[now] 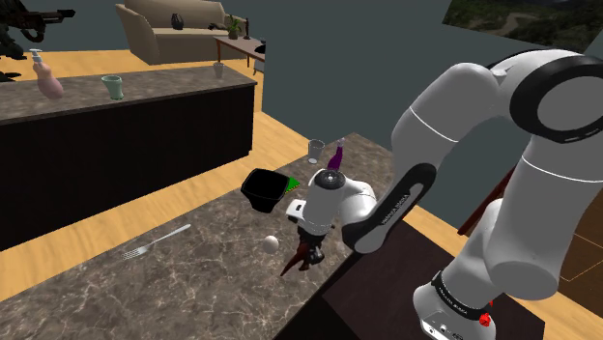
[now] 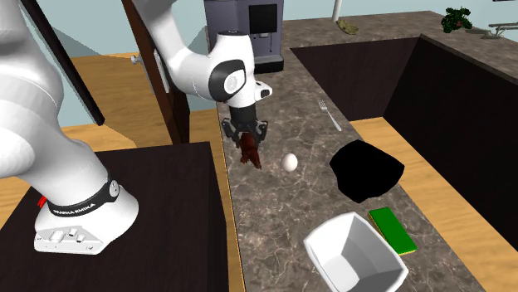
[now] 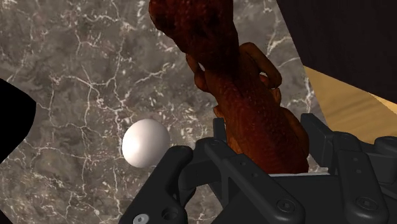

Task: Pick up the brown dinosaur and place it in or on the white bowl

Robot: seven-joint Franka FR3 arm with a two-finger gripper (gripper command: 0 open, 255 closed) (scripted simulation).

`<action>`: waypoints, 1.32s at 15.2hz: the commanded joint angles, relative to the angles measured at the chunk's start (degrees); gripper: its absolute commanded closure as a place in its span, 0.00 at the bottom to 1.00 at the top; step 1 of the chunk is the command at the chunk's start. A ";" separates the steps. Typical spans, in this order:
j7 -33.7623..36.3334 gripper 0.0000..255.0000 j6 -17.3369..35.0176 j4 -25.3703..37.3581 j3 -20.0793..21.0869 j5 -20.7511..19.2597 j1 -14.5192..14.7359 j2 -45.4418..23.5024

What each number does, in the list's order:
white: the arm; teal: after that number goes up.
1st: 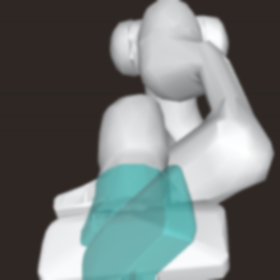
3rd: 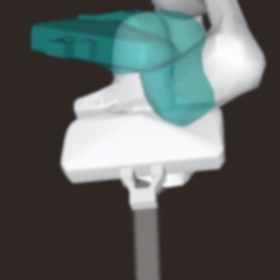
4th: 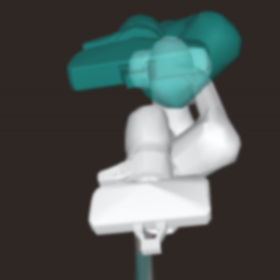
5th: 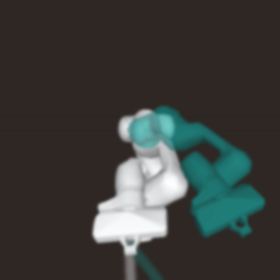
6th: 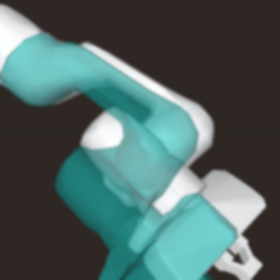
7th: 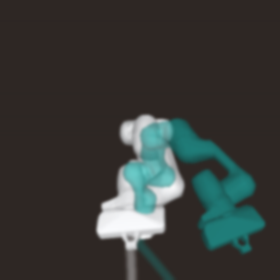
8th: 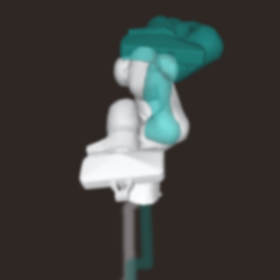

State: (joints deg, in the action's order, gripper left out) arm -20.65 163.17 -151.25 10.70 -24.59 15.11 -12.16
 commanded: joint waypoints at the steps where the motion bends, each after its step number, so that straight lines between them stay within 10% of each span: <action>1: -1.94 1.00 -1.42 -0.66 1.45 2.44 -0.95 2.18; 20: -15.61 1.00 -17.35 -1.02 5.03 19.80 -1.16 19.85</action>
State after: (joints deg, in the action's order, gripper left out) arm -35.77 146.80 -152.41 15.79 -5.36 13.82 6.81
